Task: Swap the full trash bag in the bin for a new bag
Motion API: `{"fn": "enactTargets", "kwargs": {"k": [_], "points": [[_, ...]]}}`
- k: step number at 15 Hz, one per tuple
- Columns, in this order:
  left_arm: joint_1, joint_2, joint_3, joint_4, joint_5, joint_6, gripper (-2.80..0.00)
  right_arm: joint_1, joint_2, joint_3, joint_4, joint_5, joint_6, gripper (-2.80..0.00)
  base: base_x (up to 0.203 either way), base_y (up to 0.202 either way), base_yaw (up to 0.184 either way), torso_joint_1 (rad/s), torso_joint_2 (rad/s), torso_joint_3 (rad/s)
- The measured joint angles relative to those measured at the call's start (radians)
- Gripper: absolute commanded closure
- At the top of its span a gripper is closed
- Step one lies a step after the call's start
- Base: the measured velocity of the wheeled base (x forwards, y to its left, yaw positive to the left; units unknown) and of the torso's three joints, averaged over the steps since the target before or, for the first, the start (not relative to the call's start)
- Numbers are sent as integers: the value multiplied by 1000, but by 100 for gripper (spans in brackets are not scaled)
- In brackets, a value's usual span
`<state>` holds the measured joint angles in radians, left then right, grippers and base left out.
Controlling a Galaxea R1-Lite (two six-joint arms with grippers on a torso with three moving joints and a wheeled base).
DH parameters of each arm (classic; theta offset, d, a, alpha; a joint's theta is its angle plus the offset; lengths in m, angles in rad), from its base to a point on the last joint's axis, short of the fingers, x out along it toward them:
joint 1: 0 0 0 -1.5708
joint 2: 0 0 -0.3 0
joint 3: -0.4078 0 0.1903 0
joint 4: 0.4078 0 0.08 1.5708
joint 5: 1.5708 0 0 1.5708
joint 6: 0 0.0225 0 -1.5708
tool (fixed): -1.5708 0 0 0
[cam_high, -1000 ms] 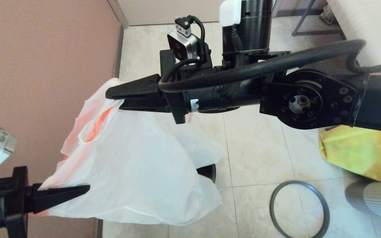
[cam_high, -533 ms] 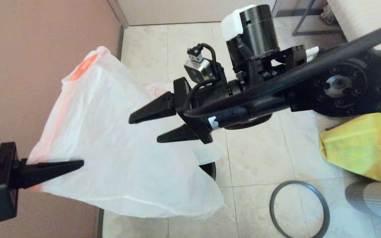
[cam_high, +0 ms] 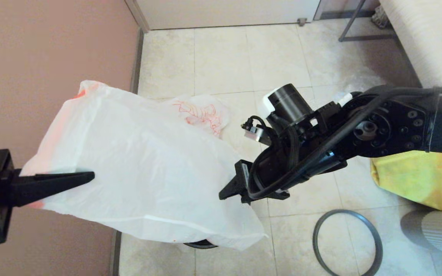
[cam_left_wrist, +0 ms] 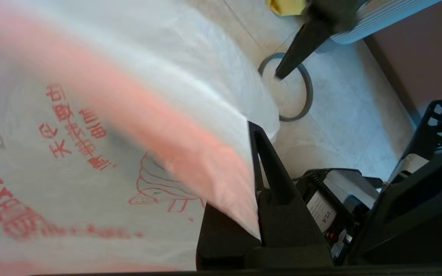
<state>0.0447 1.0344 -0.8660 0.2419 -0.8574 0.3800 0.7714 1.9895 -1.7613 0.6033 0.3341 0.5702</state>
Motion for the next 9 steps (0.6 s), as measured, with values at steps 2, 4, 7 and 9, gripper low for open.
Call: {"fn": "enactTargets", "kwargs": {"k": [2, 4, 7, 9], "points": [[-4, -3, 2, 0, 15, 1, 0, -2, 43, 1, -2, -10, -12, 0, 0, 0, 0, 0, 0, 0], [-5, -3, 3, -2, 34, 0, 0, 2, 106, -23, -5, -21, -26, 0, 0, 0, 0, 0, 0, 0], [-1, -16, -9, -9, 48, -24, 0, 19, 260, -148, -18, -62, -38, 0, 0, 0, 0, 0, 0, 0], [-1, -34, -19, -12, 48, -44, 0, 37, 361, -203, -117, -106, -67, 0, 0, 0, 0, 0, 0, 0]]}}
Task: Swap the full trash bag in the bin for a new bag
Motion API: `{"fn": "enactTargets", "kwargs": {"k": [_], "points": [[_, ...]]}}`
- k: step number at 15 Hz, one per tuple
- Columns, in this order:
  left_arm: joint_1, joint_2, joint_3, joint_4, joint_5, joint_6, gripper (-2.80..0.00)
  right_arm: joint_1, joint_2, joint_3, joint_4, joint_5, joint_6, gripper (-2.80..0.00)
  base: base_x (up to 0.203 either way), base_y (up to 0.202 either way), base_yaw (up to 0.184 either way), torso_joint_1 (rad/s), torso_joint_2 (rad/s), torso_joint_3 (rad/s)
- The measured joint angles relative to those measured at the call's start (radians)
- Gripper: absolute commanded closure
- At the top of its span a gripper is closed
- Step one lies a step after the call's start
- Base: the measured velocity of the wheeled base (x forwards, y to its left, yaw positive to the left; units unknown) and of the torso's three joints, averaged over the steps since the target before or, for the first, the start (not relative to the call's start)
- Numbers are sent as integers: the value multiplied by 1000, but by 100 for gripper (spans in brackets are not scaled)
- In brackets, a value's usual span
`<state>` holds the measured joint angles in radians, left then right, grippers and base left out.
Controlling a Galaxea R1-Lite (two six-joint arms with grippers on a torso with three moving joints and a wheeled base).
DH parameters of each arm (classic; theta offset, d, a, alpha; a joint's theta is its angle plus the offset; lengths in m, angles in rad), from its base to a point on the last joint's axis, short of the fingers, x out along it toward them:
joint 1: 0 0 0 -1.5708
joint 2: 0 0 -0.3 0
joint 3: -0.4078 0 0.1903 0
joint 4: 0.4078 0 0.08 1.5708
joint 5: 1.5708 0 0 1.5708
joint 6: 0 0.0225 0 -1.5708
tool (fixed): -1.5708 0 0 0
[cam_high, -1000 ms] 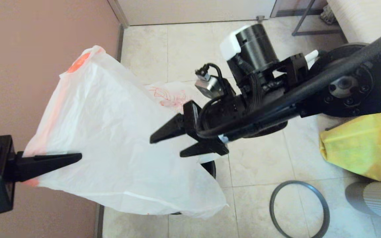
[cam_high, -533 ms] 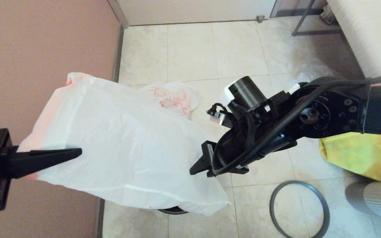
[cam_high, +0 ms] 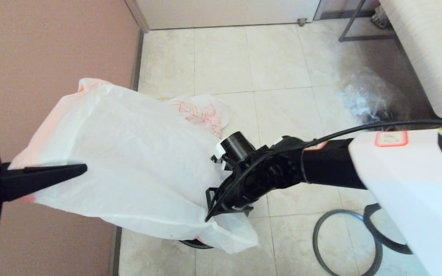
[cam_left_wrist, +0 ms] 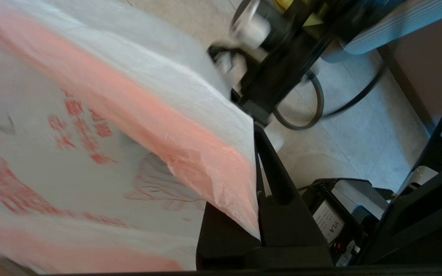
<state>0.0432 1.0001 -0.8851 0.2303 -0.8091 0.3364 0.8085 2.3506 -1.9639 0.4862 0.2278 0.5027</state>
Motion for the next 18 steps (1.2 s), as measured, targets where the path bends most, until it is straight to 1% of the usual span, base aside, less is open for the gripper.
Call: {"fn": "enactTargets", "kwargs": {"k": [2, 4, 8, 11, 13, 14, 15, 18], "points": [[-1, -6, -3, 0, -3, -3, 0, 6, 80, -19, -124, -65, -41, 0, 0, 0, 0, 0, 0, 0], [-20, -2, 8, -1, -7, 3, 0, -12, 136, -24, -261, -124, -67, 0, 0, 0, 0, 0, 0, 0], [-113, 19, 39, -30, -4, 4, 0, -20, 177, -26, -400, -136, -92, 0, 0, 0, 0, 0, 0, 0], [-167, 65, 82, -69, -1, 5, 0, -13, 200, -13, -407, -201, -101, 0, 0, 0, 0, 0, 0, 0], [-202, 104, 129, -162, 5, 5, 0, -3, 196, -1, -378, -214, -90, 0, 0, 0, 0, 0, 0, 0], [-218, 114, 147, -206, 12, 2, 0, 8, 186, 4, -346, -214, -74, 0, 0, 0, 0, 0, 0, 0], [-228, 121, 158, -226, 20, 2, 0, 24, 168, 13, -314, -215, -49, 0, 0, 0, 0, 0, 0, 0], [-237, 136, 169, -231, 29, 3, 0, 49, 64, 109, -287, -227, 12, 0, 0, 0, 0, 0, 0, 0]]}}
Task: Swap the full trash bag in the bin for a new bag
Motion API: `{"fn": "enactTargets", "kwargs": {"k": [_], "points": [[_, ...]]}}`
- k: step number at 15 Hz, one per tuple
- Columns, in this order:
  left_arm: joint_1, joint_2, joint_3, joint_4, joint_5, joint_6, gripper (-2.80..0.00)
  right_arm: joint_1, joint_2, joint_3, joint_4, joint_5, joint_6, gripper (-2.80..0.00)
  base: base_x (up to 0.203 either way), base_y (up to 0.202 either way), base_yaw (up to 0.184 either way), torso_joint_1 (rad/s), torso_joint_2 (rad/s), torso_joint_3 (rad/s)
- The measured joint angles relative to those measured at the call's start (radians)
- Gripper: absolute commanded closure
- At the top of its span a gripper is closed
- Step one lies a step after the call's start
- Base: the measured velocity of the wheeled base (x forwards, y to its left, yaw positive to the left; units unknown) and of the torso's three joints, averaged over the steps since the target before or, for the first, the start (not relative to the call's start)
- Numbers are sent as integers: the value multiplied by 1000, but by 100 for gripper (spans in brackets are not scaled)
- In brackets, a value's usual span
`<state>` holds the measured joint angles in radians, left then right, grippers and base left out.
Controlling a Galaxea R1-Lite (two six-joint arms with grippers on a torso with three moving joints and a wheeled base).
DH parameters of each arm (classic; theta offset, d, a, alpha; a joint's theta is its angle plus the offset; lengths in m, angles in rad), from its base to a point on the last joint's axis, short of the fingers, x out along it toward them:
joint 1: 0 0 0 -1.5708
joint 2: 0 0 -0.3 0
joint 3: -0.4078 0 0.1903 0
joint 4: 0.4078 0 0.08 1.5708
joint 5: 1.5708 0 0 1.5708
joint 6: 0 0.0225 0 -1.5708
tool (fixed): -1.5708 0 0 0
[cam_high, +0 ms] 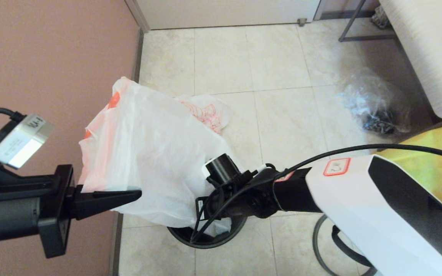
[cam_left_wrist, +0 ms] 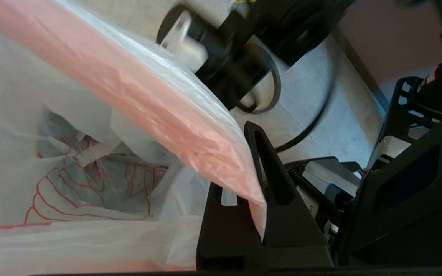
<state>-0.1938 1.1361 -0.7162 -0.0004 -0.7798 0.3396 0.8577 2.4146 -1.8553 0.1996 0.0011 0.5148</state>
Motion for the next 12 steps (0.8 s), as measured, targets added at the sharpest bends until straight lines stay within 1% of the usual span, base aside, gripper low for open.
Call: {"fn": "enactTargets", "kwargs": {"k": [2, 4, 5, 8, 10, 12], "points": [[-1, 5, 1, -1, 2, 20, 0, -3, -78, 112, 1, -56, 15, 0, 0, 0, 0, 0, 0, 0], [-1, 9, 1, -2, 22, 1, 0, -42, -149, 190, -14, -102, 19, 0, 0, 0, 0, 0, 0, 0], [-1, 12, 1, -2, 25, 1, 0, -65, -177, 209, -41, -112, 19, 0, 0, 0, 0, 0, 0, 0], [-13, 21, 3, -1, 26, 1, 0, -128, -229, 219, -170, -114, 10, 0, 0, 0, 0, 0, 0, 0], [-24, 35, 4, -1, 27, 2, 0, -162, -232, 212, -234, -115, 3, 0, 0, 0, 0, 0, 0, 0], [-34, 46, 7, -3, 28, 2, 0, -200, -213, 191, -329, -115, -3, 0, 0, 0, 0, 0, 0, 0]]}}
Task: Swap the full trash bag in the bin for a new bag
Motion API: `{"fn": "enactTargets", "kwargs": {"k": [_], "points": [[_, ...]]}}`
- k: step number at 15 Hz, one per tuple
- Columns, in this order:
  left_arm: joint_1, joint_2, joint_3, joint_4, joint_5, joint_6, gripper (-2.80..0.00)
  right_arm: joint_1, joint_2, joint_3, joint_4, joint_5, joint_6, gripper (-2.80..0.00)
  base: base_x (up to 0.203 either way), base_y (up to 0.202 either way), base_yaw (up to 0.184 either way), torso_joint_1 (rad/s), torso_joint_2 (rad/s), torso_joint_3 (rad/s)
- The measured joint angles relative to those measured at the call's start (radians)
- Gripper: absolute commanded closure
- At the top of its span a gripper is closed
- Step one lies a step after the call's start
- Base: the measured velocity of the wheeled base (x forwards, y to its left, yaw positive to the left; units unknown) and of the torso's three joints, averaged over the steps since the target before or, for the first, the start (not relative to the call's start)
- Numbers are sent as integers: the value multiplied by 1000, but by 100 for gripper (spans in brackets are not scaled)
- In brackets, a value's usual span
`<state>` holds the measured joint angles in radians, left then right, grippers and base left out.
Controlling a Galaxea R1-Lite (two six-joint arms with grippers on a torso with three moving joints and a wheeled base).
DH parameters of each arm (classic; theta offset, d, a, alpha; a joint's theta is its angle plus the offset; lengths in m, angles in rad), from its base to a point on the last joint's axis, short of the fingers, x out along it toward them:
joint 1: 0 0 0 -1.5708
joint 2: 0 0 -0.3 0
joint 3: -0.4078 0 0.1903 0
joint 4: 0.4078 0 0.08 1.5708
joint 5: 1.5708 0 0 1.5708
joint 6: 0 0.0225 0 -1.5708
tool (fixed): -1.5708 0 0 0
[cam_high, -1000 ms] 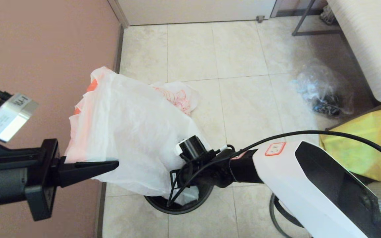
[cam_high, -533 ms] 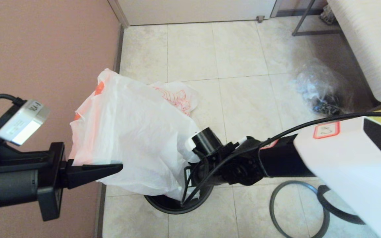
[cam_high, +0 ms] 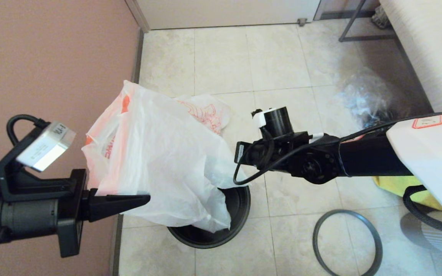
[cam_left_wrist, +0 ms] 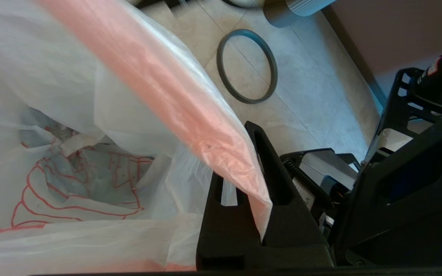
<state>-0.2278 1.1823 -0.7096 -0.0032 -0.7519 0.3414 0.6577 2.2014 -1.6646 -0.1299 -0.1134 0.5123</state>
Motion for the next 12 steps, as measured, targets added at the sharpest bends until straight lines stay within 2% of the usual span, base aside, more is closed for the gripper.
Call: {"fn": "enactTargets", "kwargs": {"k": [2, 5, 12], "points": [[-6, 5, 1, 0, 0, -1, 0, -29, 48, -46, -45, 1, -5, 0, 0, 0, 0, 0, 0, 0], [-11, 9, 1, 0, 0, -1, 0, -29, 117, -105, -47, 2, -6, 0, 0, 0, 0, 0, 0, 0], [-12, 11, 3, 0, 0, -3, 0, 51, 98, -94, 4, 1, -2, 0, 0, 0, 0, 0, 0, 0]]}}
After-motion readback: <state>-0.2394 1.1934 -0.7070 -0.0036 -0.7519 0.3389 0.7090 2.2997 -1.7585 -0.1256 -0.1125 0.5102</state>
